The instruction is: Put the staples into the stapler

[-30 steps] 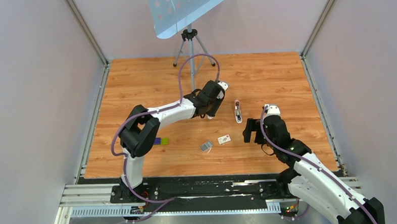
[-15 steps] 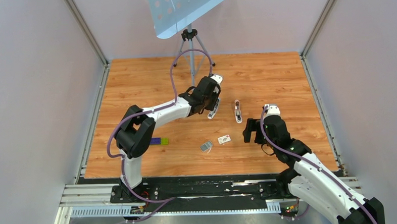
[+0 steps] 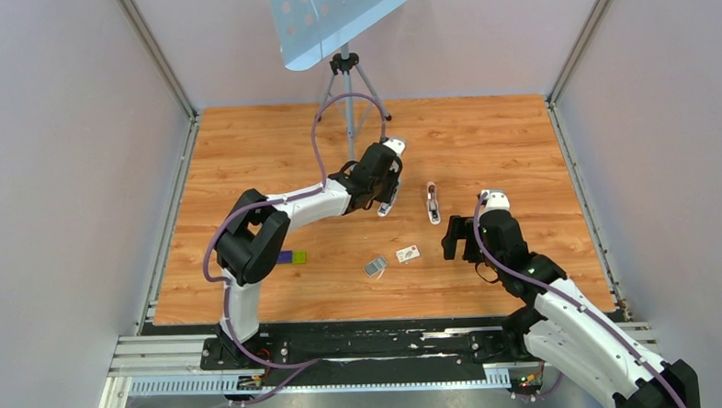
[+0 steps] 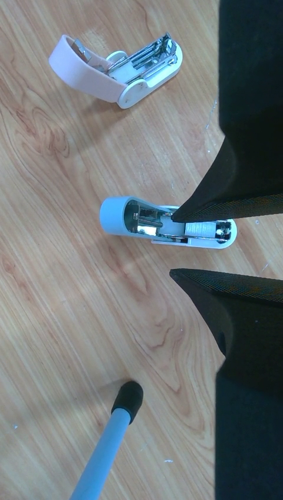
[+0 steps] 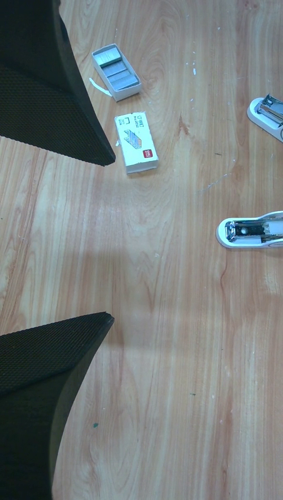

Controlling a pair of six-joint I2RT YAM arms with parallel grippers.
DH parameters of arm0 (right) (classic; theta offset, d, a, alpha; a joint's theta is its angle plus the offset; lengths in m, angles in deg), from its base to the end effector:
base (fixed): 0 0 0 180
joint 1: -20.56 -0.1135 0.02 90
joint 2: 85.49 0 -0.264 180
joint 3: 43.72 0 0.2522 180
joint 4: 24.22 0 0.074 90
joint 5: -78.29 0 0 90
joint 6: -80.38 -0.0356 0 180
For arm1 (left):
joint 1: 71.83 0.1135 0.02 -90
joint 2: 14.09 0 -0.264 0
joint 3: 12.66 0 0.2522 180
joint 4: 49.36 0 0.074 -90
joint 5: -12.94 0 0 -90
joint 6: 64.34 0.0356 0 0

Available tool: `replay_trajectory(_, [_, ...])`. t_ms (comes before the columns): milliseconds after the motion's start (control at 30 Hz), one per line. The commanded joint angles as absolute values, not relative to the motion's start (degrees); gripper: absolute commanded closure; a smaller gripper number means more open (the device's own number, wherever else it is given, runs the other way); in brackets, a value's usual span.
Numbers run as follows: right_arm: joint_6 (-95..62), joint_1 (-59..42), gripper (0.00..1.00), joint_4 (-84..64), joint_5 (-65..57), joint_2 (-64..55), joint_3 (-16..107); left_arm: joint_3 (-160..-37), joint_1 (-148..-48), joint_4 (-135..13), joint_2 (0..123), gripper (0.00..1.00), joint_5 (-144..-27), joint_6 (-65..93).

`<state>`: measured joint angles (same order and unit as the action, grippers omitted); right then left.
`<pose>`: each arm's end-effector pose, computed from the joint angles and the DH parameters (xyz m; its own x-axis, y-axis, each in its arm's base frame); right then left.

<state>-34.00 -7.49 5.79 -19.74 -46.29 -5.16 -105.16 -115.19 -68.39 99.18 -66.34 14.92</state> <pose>0.1449 0.0716 0.2218 -0.5582 0.1657 -0.8130 -0.1418 0.9464 0.2903 0.3272 -0.2999 0.1968 -0.5636 0.2804 -0.7770 0.4740 0.8802 -0.0262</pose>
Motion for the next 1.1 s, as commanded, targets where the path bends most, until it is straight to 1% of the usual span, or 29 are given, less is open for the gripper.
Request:
replay_trajectory(0, [-33.71, -6.68, 0.0, 5.98, -20.35, -46.65, -3.76, -104.21, -115.31, -66.71, 101.09, 0.63, -66.0, 14.86])
replay_trajectory(800, [-33.96, -6.64, 0.0, 5.95, -20.48, -46.75, -3.94, -100.5, -115.34, -65.14, 101.29, 0.64, -66.78, 14.67])
replay_trajectory(1067, [-33.96, -6.63, 0.0, 5.98, -20.79, -46.87, -4.35, -98.65, -115.83, -64.54, 97.73, 0.65, -66.28, 14.11])
